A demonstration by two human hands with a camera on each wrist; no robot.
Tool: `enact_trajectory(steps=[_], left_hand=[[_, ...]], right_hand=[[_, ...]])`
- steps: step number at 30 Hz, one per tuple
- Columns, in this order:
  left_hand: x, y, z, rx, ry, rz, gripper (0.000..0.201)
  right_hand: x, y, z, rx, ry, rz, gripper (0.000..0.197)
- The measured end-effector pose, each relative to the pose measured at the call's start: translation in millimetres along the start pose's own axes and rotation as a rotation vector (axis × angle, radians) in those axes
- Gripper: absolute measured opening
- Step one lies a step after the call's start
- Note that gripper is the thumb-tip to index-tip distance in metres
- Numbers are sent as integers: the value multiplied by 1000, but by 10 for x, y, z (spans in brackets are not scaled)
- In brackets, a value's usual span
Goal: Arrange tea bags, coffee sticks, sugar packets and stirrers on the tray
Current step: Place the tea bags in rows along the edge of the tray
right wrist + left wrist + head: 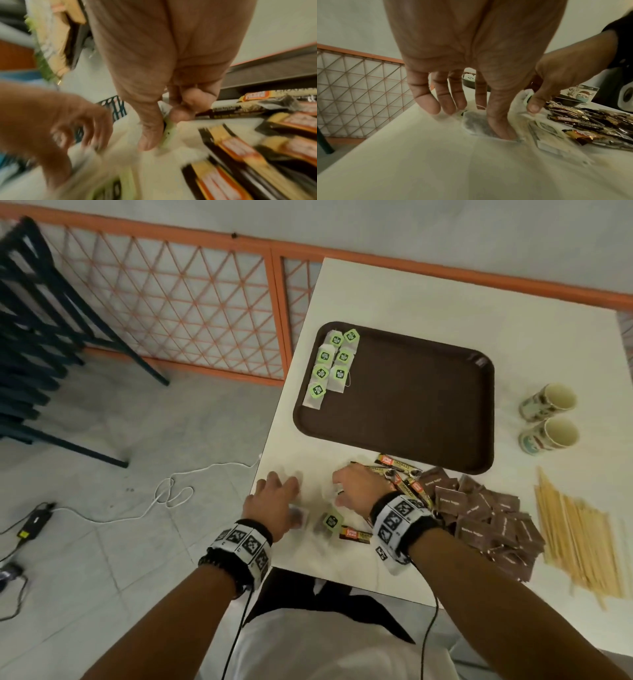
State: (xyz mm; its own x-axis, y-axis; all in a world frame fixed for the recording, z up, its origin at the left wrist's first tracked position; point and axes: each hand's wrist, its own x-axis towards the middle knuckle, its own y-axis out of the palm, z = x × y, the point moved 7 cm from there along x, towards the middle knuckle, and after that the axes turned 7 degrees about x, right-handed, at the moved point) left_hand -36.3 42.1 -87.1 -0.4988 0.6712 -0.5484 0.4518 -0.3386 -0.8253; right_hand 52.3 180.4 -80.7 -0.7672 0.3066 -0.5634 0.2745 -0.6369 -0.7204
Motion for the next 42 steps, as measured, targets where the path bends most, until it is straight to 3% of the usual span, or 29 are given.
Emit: enact_trajectory(steps=[3,7,8,11,18,21,24,26,29,31,33,37,41,42], left_hand=[[32,15,-49,-29,6,43,39],[40,54,5,-182,-19,45,18],[42,74,52,-242,-49,34,18],[11,95,151,-397,-109,-15,32],[-63,109,297,-627,-188,-49,30],[-56,123,303,-774,-207,-33,26],[-48,116,305,-1124,-254,-16,22],[-86,79,268,-1316,-243,15,14],[-114,-26,171,-1499,-168,89,33],[-113,-107,46,-1584,-120,166,37],[-129,-224,-151,-1604,-36,268,24],[-126,-368,-435,-1594,87,390,22],[-5,-491,-406,-1749,69,289,5],[25,-508,-389,-1767,62,253,13]], right_hand=[[-62,-109,4,127,-17,0,23],[-240,123,75,51,-71,175,21],[-277,190,104,42,-89,206,9],[-316,371,154,38,-119,260,36],[-176,393,266,-229,-145,125,47],[-163,372,325,-257,-170,119,42],[-168,320,277,-97,-129,137,31],[-182,178,164,164,-38,103,31],[-255,-133,71,539,-1,11,31],[-329,-311,114,723,-45,27,24],[-364,-449,189,755,-109,75,23],[-349,-634,257,707,-182,79,32],[-318,-800,163,843,-114,-109,33],[-308,-830,130,877,-96,-177,28]])
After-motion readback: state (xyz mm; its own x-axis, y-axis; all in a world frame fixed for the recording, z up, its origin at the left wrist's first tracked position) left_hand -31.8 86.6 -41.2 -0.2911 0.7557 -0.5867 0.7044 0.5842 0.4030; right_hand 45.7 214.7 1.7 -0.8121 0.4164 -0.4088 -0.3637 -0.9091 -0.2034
